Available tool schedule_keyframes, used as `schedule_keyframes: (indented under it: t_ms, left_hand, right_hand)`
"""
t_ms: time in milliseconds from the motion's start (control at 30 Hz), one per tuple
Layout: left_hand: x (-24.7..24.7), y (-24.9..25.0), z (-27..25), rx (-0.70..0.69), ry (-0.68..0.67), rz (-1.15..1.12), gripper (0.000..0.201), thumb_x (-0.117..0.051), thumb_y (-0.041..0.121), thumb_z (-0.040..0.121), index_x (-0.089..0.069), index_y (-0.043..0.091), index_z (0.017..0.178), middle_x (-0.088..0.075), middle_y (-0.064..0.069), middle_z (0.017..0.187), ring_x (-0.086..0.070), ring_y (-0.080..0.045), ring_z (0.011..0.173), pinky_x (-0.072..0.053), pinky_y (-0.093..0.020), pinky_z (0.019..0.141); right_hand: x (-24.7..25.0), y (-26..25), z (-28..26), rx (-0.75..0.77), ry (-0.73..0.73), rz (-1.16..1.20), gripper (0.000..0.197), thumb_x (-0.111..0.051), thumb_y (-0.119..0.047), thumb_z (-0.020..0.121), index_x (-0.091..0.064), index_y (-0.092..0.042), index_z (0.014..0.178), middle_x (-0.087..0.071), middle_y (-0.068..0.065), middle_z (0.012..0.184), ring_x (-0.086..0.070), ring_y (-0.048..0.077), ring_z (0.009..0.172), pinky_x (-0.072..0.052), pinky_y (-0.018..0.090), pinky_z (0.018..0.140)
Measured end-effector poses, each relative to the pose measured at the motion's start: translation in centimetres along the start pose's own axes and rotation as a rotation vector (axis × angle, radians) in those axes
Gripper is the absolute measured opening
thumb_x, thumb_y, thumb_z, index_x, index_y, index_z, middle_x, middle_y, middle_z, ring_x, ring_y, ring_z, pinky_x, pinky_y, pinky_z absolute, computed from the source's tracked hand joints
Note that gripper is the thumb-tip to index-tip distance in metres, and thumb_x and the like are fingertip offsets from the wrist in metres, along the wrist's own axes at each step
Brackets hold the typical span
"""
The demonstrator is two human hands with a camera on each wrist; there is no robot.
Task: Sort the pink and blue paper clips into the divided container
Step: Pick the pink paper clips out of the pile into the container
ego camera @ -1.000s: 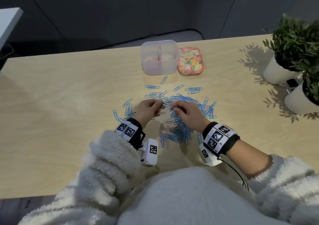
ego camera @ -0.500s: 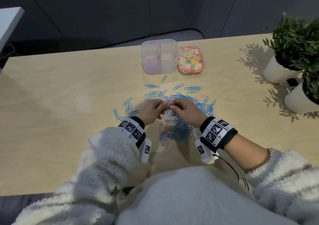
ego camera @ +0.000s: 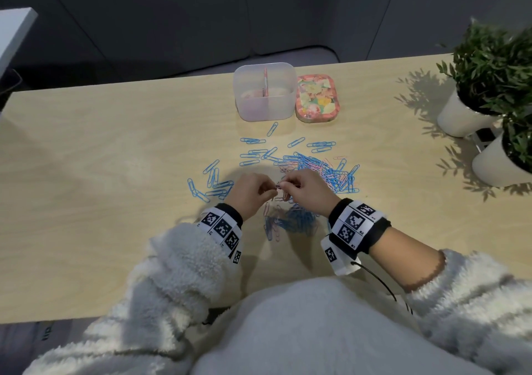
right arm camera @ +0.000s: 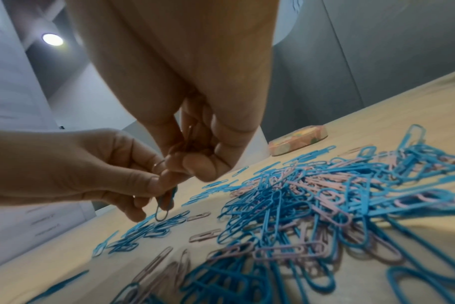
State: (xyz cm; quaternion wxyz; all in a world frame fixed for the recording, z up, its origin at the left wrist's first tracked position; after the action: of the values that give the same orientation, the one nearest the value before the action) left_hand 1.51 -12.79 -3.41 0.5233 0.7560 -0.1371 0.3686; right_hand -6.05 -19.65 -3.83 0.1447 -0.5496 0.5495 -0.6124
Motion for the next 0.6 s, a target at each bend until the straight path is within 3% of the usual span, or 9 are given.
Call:
schedule_keyframes:
  t_ms: [67, 133, 233, 367, 433, 500, 600]
  left_hand:
    - [-0.1, 0.3, -0.1, -0.027, -0.014, 0.1, 0.014, -0.06, 0.013, 0.086, -0.069, 0.004, 0.091, -0.07, -0.011, 0.083, -0.057, -0.017, 0.068, -0.042, -0.025, 0.065]
    - [0.1, 0.8, -0.2, -0.057, 0.013, 0.169, 0.016, -0.057, 0.014, 0.087, -0.069, 0.005, 0.092, -0.072, -0.011, 0.086, -0.063, -0.024, 0.077, -0.048, -0.032, 0.072]
    - [0.8, 1.3, -0.4, -0.114, 0.114, 0.133, 0.014, -0.058, 0.015, 0.086, -0.069, 0.008, 0.088, -0.072, -0.009, 0.08, -0.064, -0.025, 0.074, -0.05, -0.035, 0.072]
    - [1.7, -0.4, -0.9, 0.018, 0.246, -0.3, 0.007, -0.061, 0.008, 0.085, -0.068, 0.01, 0.084, -0.067, 0.0, 0.073, -0.06, -0.004, 0.065, -0.051, -0.021, 0.069]
    - [2.2, -2.4, -0.8, 0.129, 0.286, -0.467, 0.009, -0.061, 0.005, 0.084, -0.065, 0.012, 0.08, -0.063, -0.003, 0.068, -0.058, -0.01, 0.062, -0.053, -0.03, 0.07]
    - [2.2, -3.8, -0.7, 0.193, 0.201, -0.381, 0.01, -0.06, 0.006, 0.084, -0.064, 0.012, 0.078, -0.062, -0.005, 0.067, -0.058, -0.018, 0.063, -0.053, -0.038, 0.076]
    - [2.4, -4.9, -1.0, 0.215, 0.112, 0.029, 0.012, -0.059, 0.015, 0.086, -0.067, 0.006, 0.088, -0.068, -0.011, 0.081, -0.061, -0.025, 0.079, -0.046, -0.033, 0.078]
  right_hand:
    - [0.7, 0.2, 0.0, -0.025, 0.081, -0.03, 0.023, -0.054, -0.016, 0.091, -0.067, 0.0, 0.081, -0.066, 0.008, 0.067, -0.06, 0.016, 0.061, -0.046, 0.027, 0.064]
    - [1.5, 0.6, 0.0, -0.071, 0.142, -0.007, 0.021, -0.053, -0.015, 0.091, -0.062, 0.001, 0.081, -0.065, 0.011, 0.068, -0.059, 0.018, 0.061, -0.048, 0.03, 0.063]
    - [0.4, 1.8, 0.2, -0.23, 0.019, 0.168, 0.018, -0.052, -0.01, 0.089, -0.057, -0.005, 0.072, -0.058, 0.007, 0.062, -0.051, 0.015, 0.05, -0.042, 0.025, 0.05]
    - [-2.4, 4.1, -1.0, -0.529, -0.157, 0.472, 0.017, -0.052, -0.006, 0.089, -0.057, -0.007, 0.073, -0.052, 0.006, 0.06, -0.045, 0.011, 0.042, -0.035, 0.019, 0.039]
    - [-2.6, 4.4, -1.3, -0.547, -0.166, 0.537, 0.014, -0.05, -0.004, 0.091, -0.057, -0.004, 0.079, -0.054, 0.009, 0.064, -0.048, 0.007, 0.038, -0.038, 0.017, 0.037]
    - [-2.3, 4.5, -1.0, -0.53, -0.113, 0.689, 0.012, -0.046, -0.002, 0.092, -0.055, -0.004, 0.084, -0.055, 0.011, 0.068, -0.052, 0.01, 0.045, -0.043, 0.017, 0.041]
    - [-1.2, 5.0, -0.9, -0.561, -0.001, 0.911, 0.017, -0.044, -0.002, 0.089, -0.057, -0.002, 0.079, -0.059, 0.012, 0.074, -0.059, 0.017, 0.058, -0.052, 0.021, 0.049]
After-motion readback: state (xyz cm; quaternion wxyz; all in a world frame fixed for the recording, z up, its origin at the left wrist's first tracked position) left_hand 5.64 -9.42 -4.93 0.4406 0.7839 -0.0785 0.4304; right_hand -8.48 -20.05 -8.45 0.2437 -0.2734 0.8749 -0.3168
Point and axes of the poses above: each hand's wrist, its own z-axis towards the middle knuckle, its own x-axis out of the back of the hand, y = z × x, the point moved 10 cm from there along z, towards the middle knuckle
